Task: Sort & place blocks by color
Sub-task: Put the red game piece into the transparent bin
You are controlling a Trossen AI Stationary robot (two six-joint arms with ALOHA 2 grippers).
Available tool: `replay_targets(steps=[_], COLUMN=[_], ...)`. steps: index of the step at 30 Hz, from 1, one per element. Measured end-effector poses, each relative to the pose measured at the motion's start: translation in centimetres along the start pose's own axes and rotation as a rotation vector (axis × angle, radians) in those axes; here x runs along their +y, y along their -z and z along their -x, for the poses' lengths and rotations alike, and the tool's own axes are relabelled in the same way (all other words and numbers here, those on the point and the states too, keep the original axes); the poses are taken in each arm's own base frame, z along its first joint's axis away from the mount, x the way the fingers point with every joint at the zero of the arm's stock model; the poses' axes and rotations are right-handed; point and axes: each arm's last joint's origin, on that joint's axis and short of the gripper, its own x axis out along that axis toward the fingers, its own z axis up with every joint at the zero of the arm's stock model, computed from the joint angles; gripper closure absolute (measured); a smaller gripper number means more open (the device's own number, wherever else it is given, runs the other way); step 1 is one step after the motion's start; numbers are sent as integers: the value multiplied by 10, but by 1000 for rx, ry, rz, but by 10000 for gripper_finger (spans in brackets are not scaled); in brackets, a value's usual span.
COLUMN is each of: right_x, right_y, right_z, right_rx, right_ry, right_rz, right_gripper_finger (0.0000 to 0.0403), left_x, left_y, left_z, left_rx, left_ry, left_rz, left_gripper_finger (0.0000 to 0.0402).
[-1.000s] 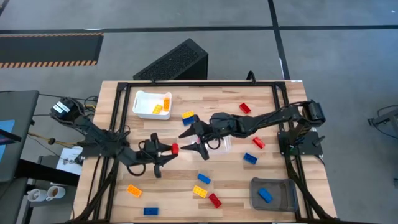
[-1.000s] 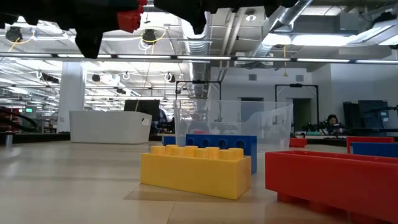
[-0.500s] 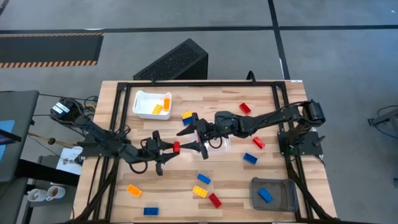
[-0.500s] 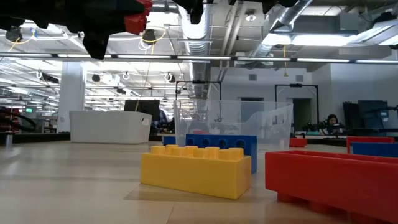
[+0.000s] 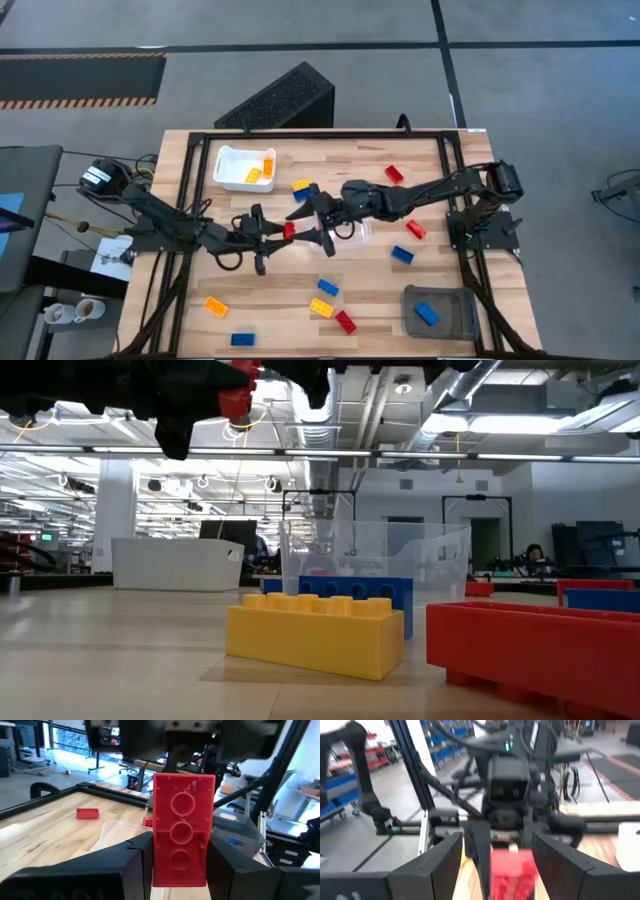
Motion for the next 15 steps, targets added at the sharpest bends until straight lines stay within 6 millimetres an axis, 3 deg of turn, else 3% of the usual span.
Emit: replay_targets(steps=[15], right_x=[-5], right_y=[3], right_z=[1], right_rx=[38], right_ry=[25], right_rz=[-29], right_gripper_finger=[56], left_x=[-2], left_y=[-8], left_z=[0], left_rx=[-74], left_ry=[32], left_rz=[-17], left_gripper_finger=[305])
